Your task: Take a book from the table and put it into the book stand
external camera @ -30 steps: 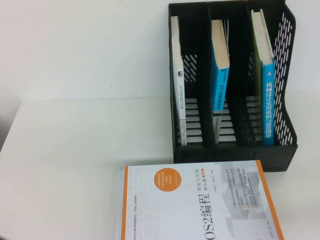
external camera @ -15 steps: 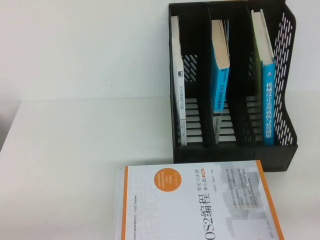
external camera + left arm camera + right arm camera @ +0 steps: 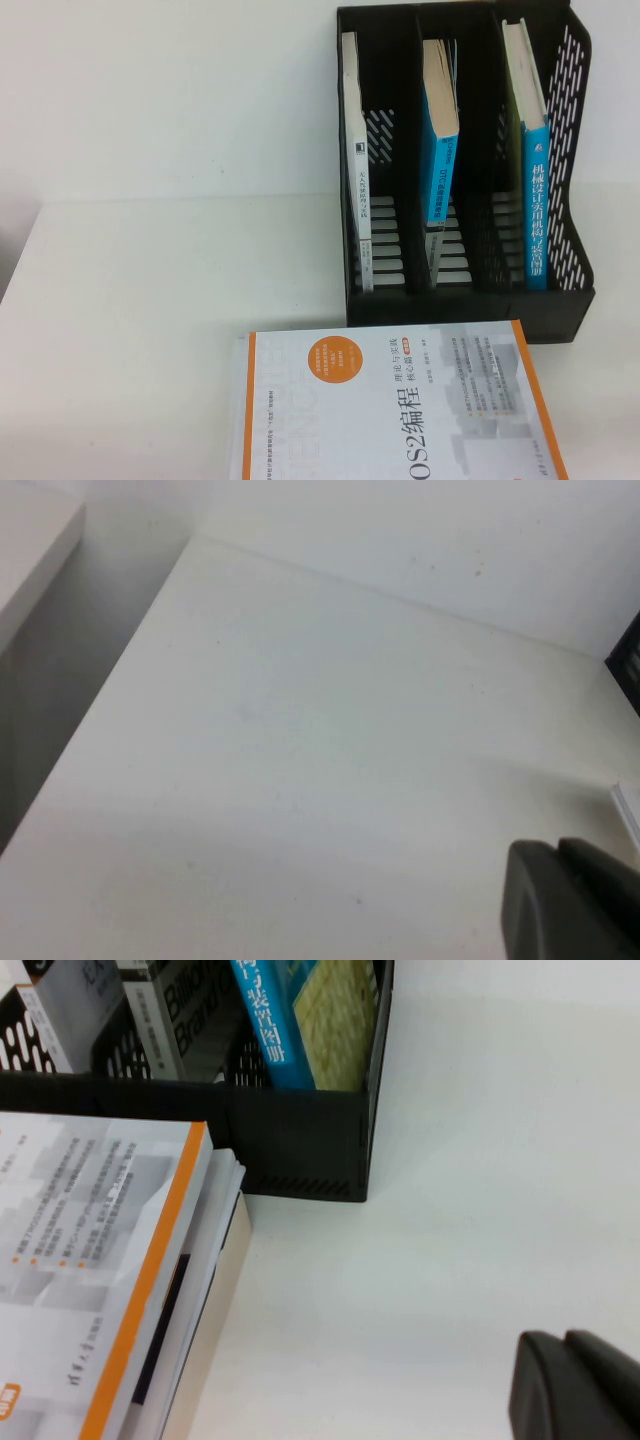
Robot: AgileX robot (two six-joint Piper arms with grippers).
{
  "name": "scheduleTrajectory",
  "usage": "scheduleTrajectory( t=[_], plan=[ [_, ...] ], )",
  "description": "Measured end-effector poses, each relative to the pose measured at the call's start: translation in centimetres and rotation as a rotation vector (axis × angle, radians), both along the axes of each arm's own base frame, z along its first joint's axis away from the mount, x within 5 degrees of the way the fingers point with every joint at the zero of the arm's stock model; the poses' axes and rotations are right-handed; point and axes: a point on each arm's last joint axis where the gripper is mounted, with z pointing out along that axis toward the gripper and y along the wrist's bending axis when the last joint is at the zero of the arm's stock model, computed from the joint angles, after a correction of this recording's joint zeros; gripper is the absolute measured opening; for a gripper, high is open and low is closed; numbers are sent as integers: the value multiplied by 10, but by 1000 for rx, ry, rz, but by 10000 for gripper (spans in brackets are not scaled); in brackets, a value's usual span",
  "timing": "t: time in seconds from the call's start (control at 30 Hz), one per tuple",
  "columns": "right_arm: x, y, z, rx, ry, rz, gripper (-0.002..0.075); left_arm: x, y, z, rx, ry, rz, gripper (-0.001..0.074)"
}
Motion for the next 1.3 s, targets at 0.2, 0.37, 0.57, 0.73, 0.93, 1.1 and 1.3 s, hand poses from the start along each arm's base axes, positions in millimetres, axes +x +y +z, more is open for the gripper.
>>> scheduleTrajectory(
  t=[0.2, 0.37, 0.57, 0.73, 0.93, 1.1, 1.3],
  plan=[
    [0, 0, 0, 0, 0, 0, -3, -1, 0, -2, 44, 19, -11, -2],
    [0, 0, 0, 0, 0, 0, -3, -1, 0, -2, 226, 13, -59, -2],
    [0, 0, 0, 2, 0, -1, -3, -1, 0, -1, 288, 7, -75, -2],
    [0, 0, 0, 2, 0, -1, -3, -1, -1, -2, 290, 7, -91, -2],
    [0, 0, 0, 2, 0, -1, -3, -1, 0, -2, 301, 11, -93, -2],
    [0, 0, 0, 2, 0, -1, -3, -1, 0, -2, 316, 11, -96, -2],
    [0, 0, 0, 2, 0, -1, -3, -1, 0, -2, 321, 11, -97, -2]
  ],
)
